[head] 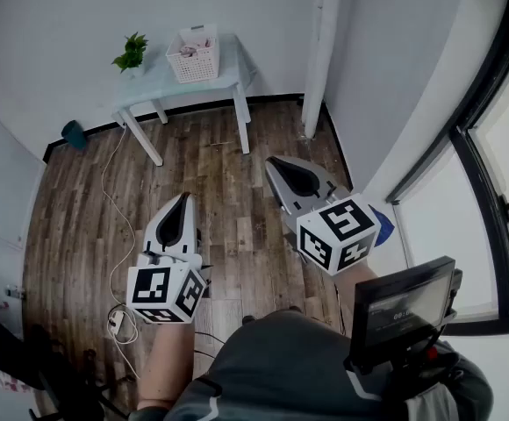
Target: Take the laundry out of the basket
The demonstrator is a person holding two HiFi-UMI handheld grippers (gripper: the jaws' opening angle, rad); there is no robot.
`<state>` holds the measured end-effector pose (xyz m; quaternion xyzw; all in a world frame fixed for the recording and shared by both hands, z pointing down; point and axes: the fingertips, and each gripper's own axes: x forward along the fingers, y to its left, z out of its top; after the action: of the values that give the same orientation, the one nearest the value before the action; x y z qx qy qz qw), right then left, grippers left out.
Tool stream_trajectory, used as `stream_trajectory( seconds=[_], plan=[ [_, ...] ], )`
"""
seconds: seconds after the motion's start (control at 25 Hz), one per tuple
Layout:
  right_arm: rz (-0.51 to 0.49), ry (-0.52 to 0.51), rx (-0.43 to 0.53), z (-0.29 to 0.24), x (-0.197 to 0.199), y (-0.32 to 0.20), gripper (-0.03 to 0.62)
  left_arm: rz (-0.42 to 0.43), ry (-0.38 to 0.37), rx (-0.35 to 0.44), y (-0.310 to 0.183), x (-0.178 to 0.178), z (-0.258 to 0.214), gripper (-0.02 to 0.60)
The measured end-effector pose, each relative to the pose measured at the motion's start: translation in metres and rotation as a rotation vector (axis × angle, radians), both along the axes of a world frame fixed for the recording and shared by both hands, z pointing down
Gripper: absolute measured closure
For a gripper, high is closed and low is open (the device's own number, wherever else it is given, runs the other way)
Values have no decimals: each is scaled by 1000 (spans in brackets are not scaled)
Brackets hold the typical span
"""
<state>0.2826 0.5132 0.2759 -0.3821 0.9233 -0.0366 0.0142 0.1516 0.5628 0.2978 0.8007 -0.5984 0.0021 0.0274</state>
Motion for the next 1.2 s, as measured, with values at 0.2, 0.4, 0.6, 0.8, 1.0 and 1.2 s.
stream_trajectory(
  seconds=[0.2, 0.4, 0.6, 0.8, 1.0, 1.2],
  plan=[
    [-1, -1, 4, -1, 2, 0, 577, -8, 5, 0, 1, 1, 0, 572],
    [0, -2, 3, -4, 0, 0, 577, -8, 8, 6, 1, 0, -4, 572],
    [2, -13, -9, -4, 0, -1, 577, -2, 9, 2, 1, 0, -3, 572],
    [16, -8, -3, -2, -21, -6, 577, 6, 22, 5, -6, -21, 0, 572],
    [18, -10, 0, -5, -22, -3, 576, 15, 24, 11, -3, -20, -3, 572],
    [26, 6, 8, 2, -50, -3, 576, 37, 39, 18, -6, -47, 5, 572]
  ],
)
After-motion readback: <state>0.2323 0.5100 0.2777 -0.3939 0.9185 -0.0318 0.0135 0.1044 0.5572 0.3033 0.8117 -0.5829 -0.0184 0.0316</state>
